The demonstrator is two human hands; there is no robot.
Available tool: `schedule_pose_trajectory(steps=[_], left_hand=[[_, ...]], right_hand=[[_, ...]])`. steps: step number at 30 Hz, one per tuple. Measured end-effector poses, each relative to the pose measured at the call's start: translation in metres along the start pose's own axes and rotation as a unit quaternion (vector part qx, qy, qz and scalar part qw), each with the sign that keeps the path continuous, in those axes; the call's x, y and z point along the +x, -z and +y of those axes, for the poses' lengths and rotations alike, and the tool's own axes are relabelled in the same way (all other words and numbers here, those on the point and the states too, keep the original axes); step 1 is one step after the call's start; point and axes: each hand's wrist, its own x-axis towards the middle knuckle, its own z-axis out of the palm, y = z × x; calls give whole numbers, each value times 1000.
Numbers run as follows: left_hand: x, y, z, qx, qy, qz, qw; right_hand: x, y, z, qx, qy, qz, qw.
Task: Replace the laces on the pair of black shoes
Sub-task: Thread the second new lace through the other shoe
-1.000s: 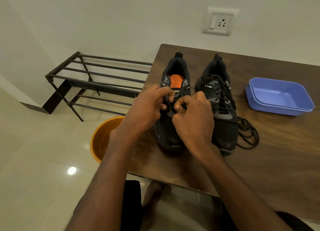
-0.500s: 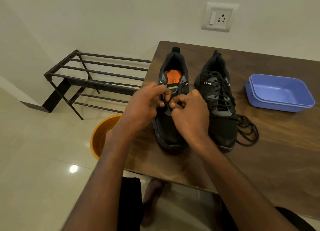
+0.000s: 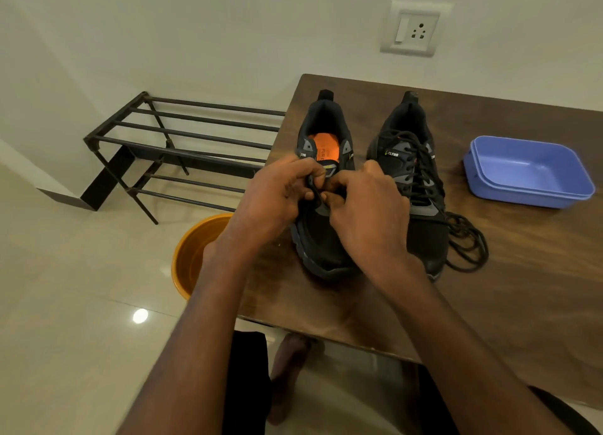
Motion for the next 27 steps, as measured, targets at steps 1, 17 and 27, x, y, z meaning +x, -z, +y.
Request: schedule_pose_trajectory(steps=[1,17,27], left_hand=[[0,-1,0,0,-1,-1,1000],[-6,6,2,-4,7,2,1000],[-9,3,15,55,37,46,997]], right_hand=[[0,1,0,-12,0,1,1000],[9,-4,15,173,-14,-113,978],[2,2,22,142,37,-121,982]])
